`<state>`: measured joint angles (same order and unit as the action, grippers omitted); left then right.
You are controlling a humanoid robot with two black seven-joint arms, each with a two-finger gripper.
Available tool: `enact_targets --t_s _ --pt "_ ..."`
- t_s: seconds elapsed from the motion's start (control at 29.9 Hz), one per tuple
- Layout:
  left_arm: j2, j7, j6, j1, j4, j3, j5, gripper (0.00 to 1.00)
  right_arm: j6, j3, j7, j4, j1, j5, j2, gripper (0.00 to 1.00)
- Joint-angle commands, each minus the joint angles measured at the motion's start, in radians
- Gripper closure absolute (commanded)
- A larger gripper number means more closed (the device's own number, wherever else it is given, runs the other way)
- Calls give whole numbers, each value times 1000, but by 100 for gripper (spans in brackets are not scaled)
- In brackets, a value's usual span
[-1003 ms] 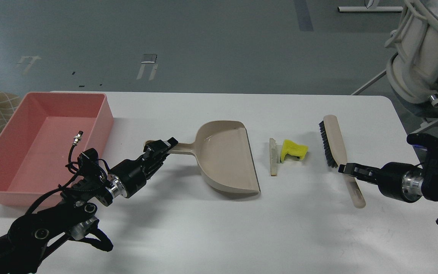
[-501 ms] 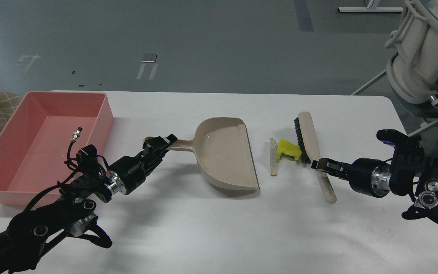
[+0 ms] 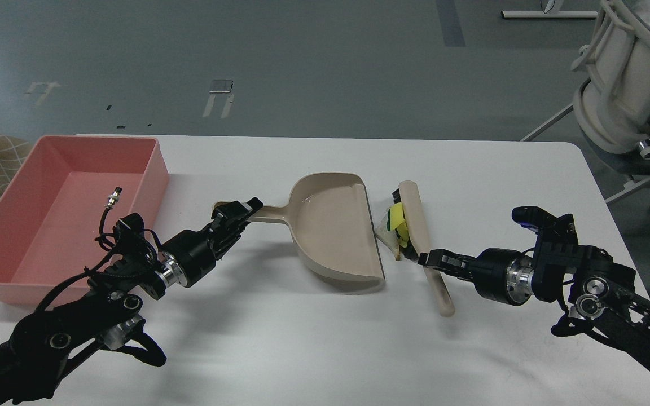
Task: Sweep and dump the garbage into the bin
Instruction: 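Sweep the yellow sponge and wooden stick into the dustpan with the brush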
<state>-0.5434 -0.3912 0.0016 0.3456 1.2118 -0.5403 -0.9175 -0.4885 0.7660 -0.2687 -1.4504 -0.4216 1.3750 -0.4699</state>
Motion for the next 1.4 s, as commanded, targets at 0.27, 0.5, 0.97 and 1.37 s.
enact_targets --t_s 0.27,0.5,0.97,1.37 --pt "5 0 0 3 12 -1 -3 97 0 -7 -1 58 -37 -1 142 100" --pt "-3 0 1 1 12 0 -4 97 0 -1 -1 70 -66 -45 234 100" --pt "-4 3 1 16 0 2 -24 97 0 65 3 -1 -88 -192 -11 100" --pt "-15 2 1 21 -12 40 -58 97 0 65 11 -31 21 -229 -116 100"
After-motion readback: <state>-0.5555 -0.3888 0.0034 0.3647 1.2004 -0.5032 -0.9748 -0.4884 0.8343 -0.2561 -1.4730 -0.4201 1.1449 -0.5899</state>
